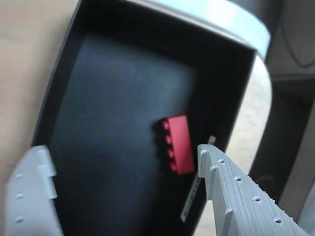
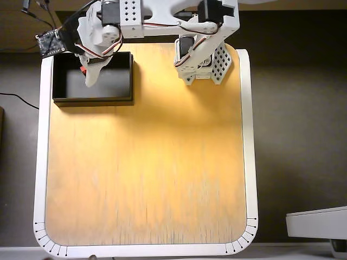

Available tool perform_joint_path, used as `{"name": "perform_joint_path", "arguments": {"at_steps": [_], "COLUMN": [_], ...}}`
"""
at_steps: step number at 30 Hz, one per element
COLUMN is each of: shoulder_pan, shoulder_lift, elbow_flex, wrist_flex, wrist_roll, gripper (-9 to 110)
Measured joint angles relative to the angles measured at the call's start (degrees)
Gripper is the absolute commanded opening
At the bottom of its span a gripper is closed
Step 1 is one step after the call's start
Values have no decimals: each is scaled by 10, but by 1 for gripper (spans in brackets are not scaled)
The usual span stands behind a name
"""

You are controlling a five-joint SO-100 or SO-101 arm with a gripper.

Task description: Grasp a lego block and put it in the bin.

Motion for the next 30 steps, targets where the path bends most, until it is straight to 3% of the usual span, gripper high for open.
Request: {"name": "perform_joint_path", "arguments": {"at_steps": [15,30], "shoulder_pan": [-104,-438], "shoulder_lift": [140,192], "elbow_flex": [0,0], "wrist_flex": [2,-30], "wrist_roll": [-75,-154], "gripper": [0,0]}}
